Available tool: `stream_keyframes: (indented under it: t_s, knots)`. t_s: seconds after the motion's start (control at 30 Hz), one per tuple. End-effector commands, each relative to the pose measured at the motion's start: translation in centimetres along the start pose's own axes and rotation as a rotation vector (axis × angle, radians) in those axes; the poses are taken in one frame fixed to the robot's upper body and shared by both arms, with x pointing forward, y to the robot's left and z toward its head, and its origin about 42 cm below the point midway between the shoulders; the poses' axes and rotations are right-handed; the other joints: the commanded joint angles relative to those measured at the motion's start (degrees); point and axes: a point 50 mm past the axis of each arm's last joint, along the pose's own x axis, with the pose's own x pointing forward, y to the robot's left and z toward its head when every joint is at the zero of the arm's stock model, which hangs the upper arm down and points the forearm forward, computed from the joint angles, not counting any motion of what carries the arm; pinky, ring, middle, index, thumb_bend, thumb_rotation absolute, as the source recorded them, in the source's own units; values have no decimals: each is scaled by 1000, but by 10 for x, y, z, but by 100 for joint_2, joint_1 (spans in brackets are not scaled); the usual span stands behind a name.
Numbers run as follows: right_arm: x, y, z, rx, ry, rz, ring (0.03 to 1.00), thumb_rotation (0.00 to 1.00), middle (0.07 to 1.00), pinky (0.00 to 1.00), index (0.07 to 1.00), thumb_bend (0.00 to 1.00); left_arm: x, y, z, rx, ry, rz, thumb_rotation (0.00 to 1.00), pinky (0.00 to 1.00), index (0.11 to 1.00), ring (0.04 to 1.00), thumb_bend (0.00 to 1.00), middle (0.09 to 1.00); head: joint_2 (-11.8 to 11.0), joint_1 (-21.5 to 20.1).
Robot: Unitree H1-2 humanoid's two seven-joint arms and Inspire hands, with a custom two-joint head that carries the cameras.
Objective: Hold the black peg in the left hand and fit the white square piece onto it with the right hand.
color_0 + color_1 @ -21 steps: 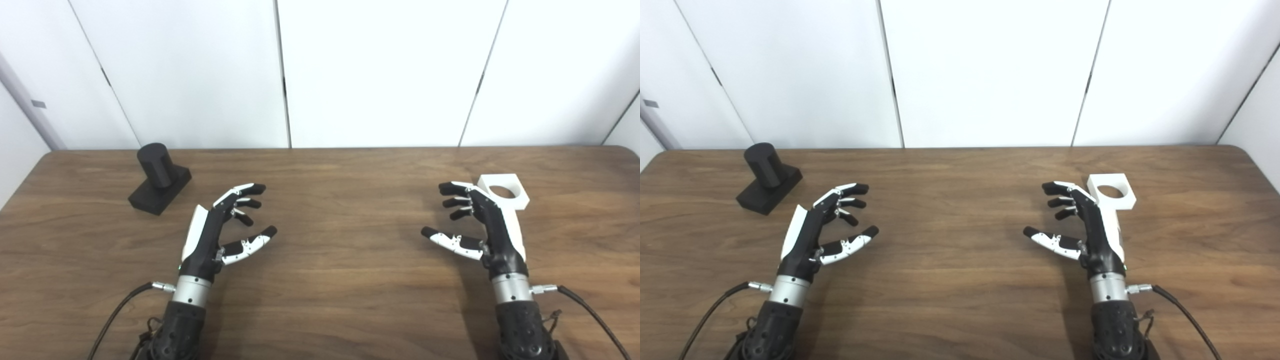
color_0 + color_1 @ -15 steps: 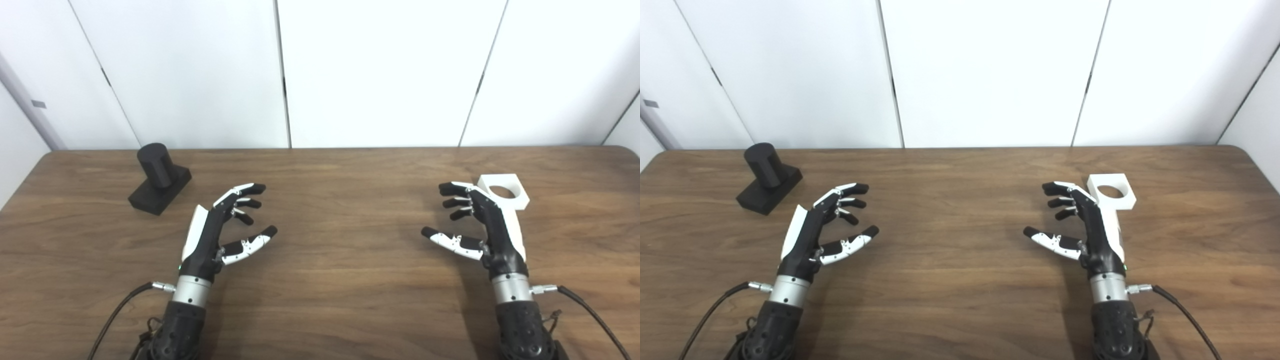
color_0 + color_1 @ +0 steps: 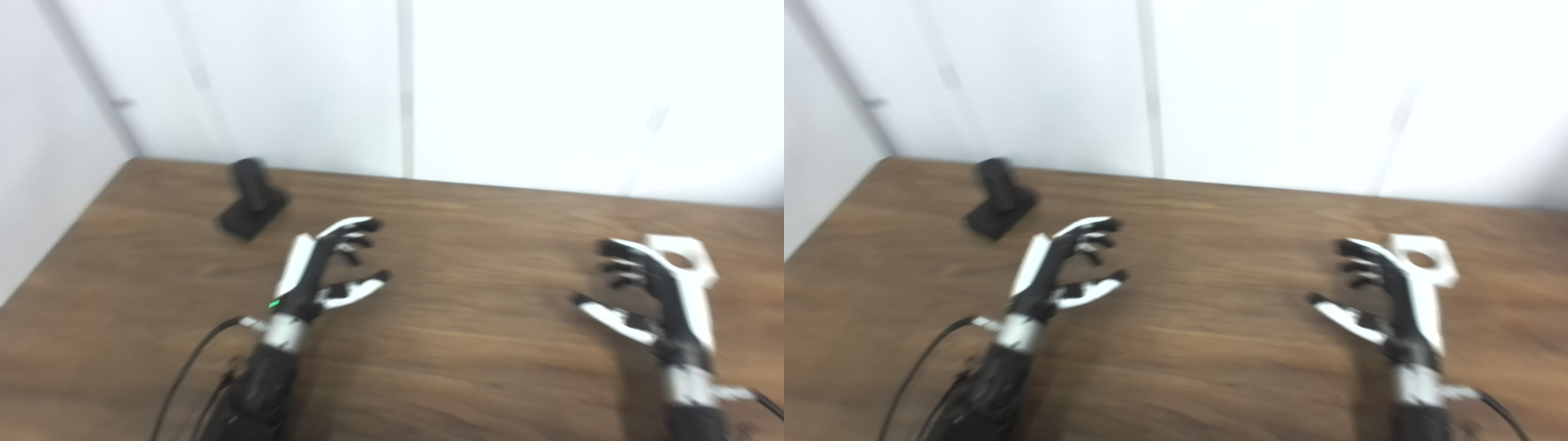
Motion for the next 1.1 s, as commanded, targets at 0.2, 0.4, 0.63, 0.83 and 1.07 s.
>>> stream_keyframes:
  t_s: [0.2,0.4,0.63,0.83,1.07]
  knots:
    - [9,-16,11,16,-57,-25,631,0,701,504,676,543,1,-30,3,-30,-10,19,52,464,718,639,644,740,-163,309]
    - [6,-15,22,28,-33,-28,631,0,705,514,678,538,1,-33,4,-24,-8,21,52,465,719,642,647,741,-192,326]
    - [6,-15,29,28,-38,-22,631,0,698,511,675,536,1,-30,5,-20,-13,15,43,455,719,638,641,739,-228,338]
    - [7,-17,29,27,-45,-25,622,0,689,502,667,532,9,-22,13,-55,-18,14,127,434,709,630,694,739,-223,363]
    - [7,-17,31,42,-26,-24,627,0,693,506,672,522,27,19,23,-39,-56,28,85,510,710,640,724,706,-267,403]
